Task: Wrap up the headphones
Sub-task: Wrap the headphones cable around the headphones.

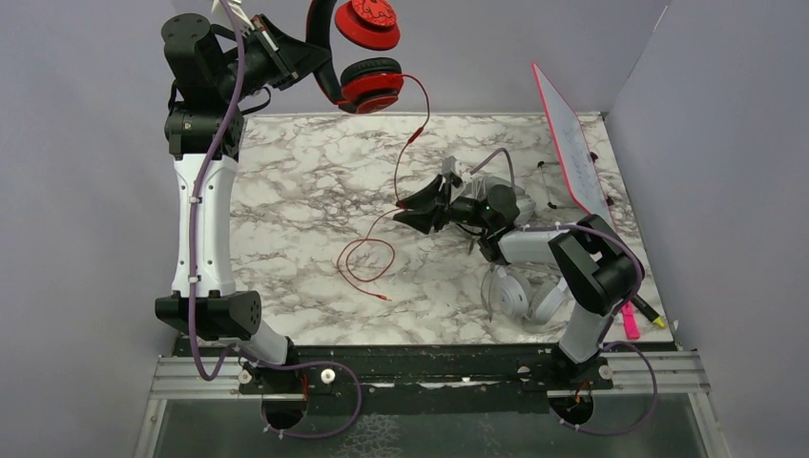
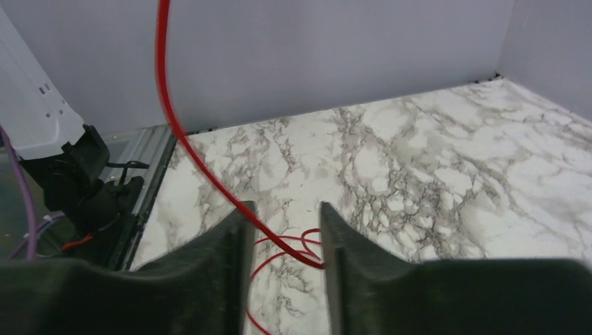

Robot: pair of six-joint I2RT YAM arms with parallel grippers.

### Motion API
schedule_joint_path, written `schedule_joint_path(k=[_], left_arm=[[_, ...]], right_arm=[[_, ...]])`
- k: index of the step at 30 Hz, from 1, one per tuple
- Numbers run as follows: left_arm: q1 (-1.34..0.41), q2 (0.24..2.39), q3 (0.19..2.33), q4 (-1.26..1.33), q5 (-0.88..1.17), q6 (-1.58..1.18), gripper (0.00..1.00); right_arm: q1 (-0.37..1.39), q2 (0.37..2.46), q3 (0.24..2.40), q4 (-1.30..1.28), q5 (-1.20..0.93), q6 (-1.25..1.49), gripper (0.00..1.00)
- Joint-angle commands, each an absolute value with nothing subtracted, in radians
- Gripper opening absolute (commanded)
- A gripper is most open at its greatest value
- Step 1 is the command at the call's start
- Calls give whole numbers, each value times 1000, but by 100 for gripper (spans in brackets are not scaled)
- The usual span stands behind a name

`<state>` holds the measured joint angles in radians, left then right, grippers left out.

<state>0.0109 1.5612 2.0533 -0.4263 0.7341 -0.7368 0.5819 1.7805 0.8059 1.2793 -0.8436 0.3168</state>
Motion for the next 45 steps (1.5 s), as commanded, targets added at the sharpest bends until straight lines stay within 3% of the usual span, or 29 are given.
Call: schedule_joint_path(k=[1, 3, 5, 6, 10, 18, 21, 26, 33, 45], left_arm=[[5, 1509, 2087, -359, 755, -780, 0], [5, 1511, 2093, -346, 774, -792, 0], [5, 1501, 2073, -304, 811, -810, 0], [5, 1494, 2059, -284, 830, -813, 0], [3, 1436, 1962, -273, 911, -732, 0], [-68, 1177, 1507, -285, 1001, -406, 0], [-196, 1159, 1429, -414, 894, -264, 0], [-403, 1184, 1366, -601, 582, -89, 0], [-476, 1134, 1210, -652, 403, -6, 0], [-529, 1212, 1163, -692, -160, -15, 0]], right_arm=[[594, 1810, 830, 1391, -815, 361, 35], [593, 1807, 824, 1380, -779, 380, 23], [582, 1795, 847, 1246, -713, 373, 4], [573, 1794, 866, 1187, -693, 374, 1], [489, 1808, 990, 951, -773, 389, 1], [336, 1951, 1397, 423, -1005, 331, 2], [337, 2010, 1561, 241, -1016, 268, 1], [335, 2006, 1638, 113, -937, 200, 1], [326, 1996, 1748, -79, -832, 178, 1], [327, 1920, 1973, -401, -728, 85, 1]])
